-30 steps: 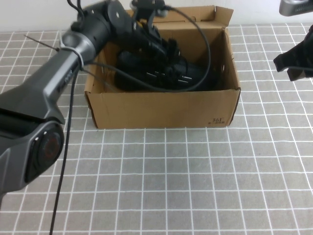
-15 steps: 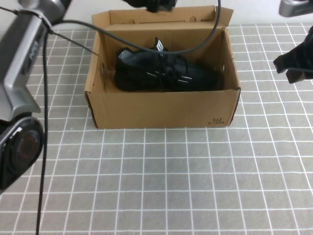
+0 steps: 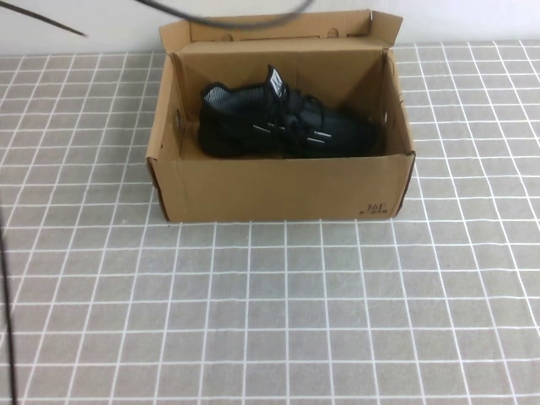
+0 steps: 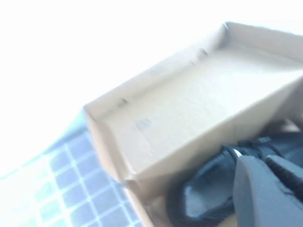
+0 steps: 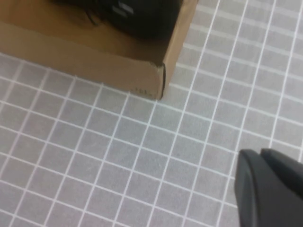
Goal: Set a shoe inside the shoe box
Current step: Adjust the shoe
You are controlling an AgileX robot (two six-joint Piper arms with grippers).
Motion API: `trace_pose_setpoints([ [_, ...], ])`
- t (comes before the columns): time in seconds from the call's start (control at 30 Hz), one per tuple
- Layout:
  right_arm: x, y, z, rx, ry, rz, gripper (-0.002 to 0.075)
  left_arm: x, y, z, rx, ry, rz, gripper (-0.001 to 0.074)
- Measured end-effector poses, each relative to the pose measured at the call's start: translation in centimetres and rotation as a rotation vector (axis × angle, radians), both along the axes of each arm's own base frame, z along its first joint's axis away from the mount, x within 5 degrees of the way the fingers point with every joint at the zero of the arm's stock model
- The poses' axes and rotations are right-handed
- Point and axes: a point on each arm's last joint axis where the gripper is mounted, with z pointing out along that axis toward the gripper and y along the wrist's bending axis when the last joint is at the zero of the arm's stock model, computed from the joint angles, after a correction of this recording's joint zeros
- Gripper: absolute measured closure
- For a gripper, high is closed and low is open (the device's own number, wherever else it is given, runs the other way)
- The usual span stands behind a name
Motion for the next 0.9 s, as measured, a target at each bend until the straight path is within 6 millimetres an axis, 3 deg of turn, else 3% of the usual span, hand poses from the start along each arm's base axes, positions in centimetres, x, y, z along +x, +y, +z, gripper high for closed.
trace_pose_setpoints([
  [0.2,-6.0,-1.6,1.0,0.036,-0.103,-0.011,0.0742,-3.8,1.8,4.3,-0.047,-0.095,0.020,0.0734],
  [0.5,-12.2,-3.2,-2.2,0.114,-0.265,-0.045,0.0742,-10.1,4.4,8.4,-0.093,-0.159,0.029,0.0734],
  [0.7,-15.0,-4.0,-3.7,0.170,-0.430,-0.056,0.0742,-16.0,6.6,9.3,-0.106,-0.143,0.006,0.0734],
  [0.9,-15.4,-4.0,-5.1,0.210,-0.468,-0.056,0.0742,-22.6,9.4,7.4,-0.142,-0.206,0.001,0.0734],
])
